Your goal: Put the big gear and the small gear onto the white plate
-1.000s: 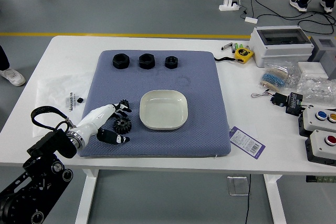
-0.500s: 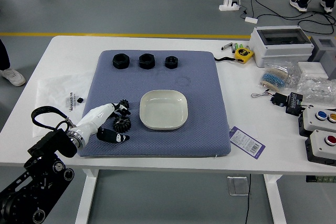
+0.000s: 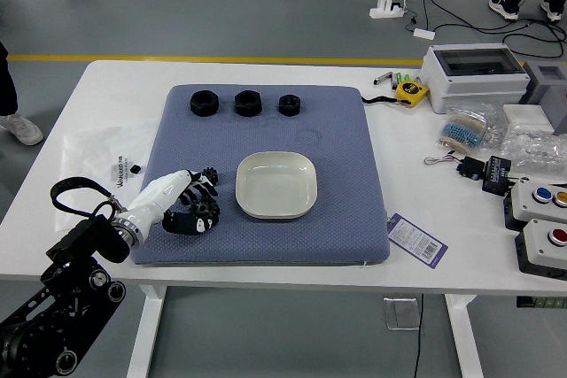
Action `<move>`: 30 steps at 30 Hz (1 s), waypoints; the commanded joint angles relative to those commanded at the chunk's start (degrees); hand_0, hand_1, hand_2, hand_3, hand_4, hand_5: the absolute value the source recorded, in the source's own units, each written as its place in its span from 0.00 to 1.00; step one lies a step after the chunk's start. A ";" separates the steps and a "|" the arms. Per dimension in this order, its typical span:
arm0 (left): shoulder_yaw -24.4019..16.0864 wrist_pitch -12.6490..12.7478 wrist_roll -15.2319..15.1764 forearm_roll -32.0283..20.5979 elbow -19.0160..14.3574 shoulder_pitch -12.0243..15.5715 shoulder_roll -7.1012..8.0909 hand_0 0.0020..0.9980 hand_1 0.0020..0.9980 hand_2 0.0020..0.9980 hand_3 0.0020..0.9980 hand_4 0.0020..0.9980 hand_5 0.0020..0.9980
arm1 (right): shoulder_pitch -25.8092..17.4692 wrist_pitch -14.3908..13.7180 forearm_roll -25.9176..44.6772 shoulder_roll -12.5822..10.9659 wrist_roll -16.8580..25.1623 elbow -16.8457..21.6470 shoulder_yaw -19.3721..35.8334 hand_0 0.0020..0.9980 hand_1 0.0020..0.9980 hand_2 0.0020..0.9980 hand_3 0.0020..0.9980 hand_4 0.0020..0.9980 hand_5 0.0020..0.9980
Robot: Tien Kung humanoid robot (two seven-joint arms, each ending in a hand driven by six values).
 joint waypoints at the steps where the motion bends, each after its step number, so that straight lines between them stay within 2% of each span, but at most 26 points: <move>1: -0.06 0.01 0.00 0.03 -0.10 -0.03 0.03 0.44 0.50 0.53 0.56 0.73 0.12 | 0.01 0.00 -0.04 0.00 -0.01 0.00 0.01 0.68 0.66 0.74 0.59 0.81 0.72; 14: -0.20 0.66 -0.79 0.03 -0.98 -0.18 0.09 0.42 0.49 0.53 0.57 0.73 0.11 | 0.11 -0.01 0.23 -0.02 0.11 -0.01 -0.08 0.68 0.66 0.74 0.59 0.81 0.72; 22: -0.22 2.66 -2.78 -0.40 -1.43 -0.55 0.11 0.40 0.47 0.52 0.56 0.70 0.09 | 0.19 -0.04 0.07 -0.04 0.06 -0.01 -0.05 0.68 0.66 0.74 0.59 0.81 0.72; 23: -0.20 3.20 -3.27 -0.59 -1.54 -0.67 0.09 0.38 0.47 0.52 0.56 0.69 0.12 | 0.21 -0.03 0.09 -0.06 0.07 -0.02 -0.06 0.68 0.66 0.74 0.59 0.81 0.72; 30: -0.09 4.13 -4.13 -0.94 -2.17 -1.22 -0.02 0.38 0.47 0.51 0.56 0.69 0.12 | 0.36 -0.06 0.49 -0.10 0.24 -0.03 -0.19 0.68 0.66 0.74 0.59 0.81 0.72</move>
